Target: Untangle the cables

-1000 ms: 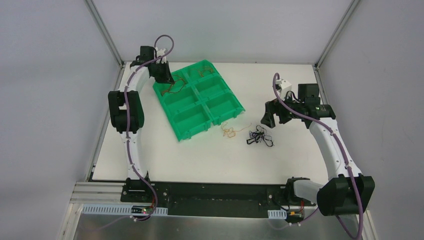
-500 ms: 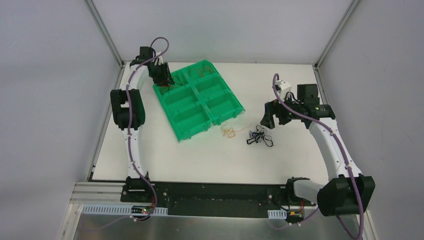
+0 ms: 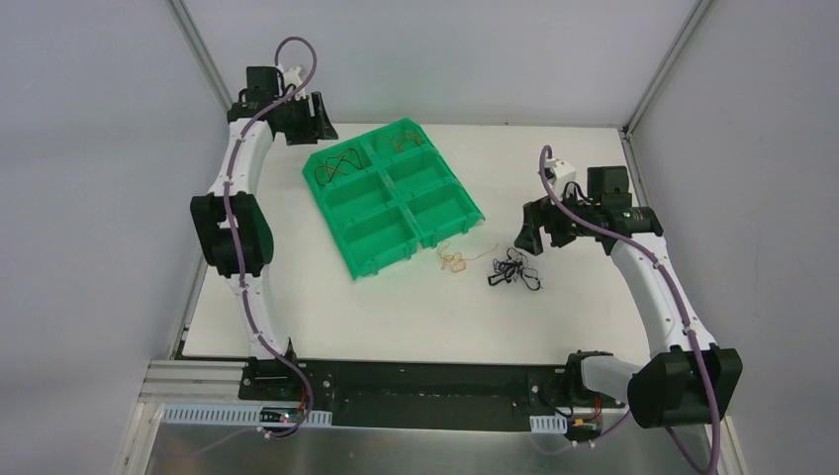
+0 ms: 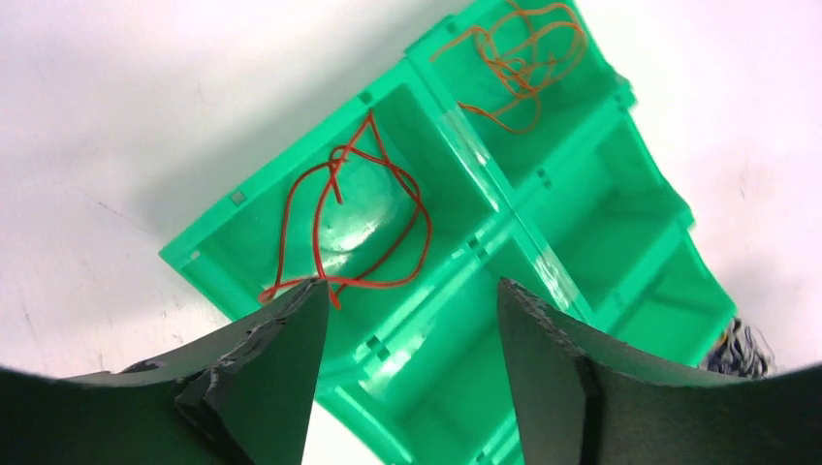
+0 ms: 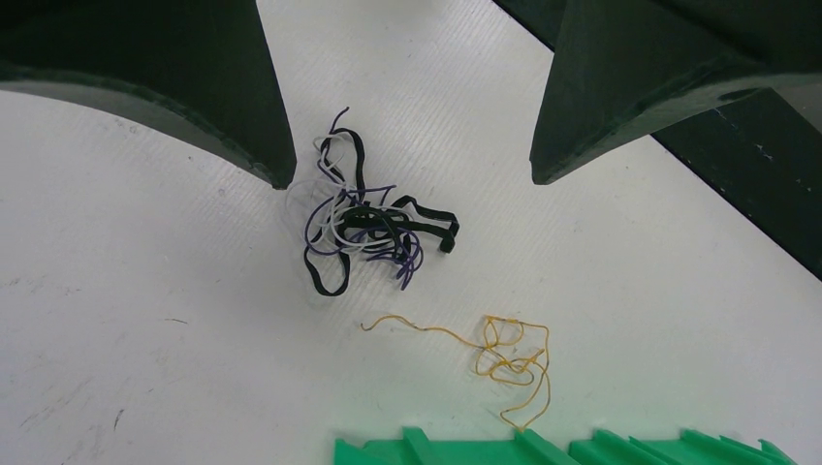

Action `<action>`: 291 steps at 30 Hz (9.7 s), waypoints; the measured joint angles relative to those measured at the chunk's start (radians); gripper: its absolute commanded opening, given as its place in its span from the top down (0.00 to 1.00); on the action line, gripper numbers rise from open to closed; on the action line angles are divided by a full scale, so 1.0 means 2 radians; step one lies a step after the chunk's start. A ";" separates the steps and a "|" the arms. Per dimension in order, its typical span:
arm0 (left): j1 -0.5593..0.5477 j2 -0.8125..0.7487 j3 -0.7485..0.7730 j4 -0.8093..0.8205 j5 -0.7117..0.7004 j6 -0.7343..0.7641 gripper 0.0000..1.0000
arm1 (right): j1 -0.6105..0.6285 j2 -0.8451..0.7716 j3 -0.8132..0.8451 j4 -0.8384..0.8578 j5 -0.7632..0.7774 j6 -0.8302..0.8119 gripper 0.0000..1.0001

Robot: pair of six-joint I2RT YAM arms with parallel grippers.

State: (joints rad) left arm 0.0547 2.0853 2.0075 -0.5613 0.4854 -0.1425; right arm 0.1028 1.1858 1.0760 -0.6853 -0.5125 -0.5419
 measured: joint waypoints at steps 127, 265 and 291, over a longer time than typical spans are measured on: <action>-0.266 -0.319 -0.377 0.118 0.150 0.244 0.40 | 0.016 0.221 0.043 -0.100 -0.015 -0.041 1.00; -0.315 -0.185 0.221 0.263 -0.048 0.113 1.00 | 0.164 0.119 -0.164 0.481 0.017 0.112 0.01; -0.319 -0.186 0.211 0.279 -0.090 0.149 1.00 | 0.239 0.184 -0.094 0.606 0.074 0.150 1.00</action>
State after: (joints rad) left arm -0.5838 1.7130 2.4302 -0.0025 0.3054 0.1558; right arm 0.5812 1.5539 0.8871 0.5270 -0.3637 -0.2409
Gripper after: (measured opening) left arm 0.009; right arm 0.036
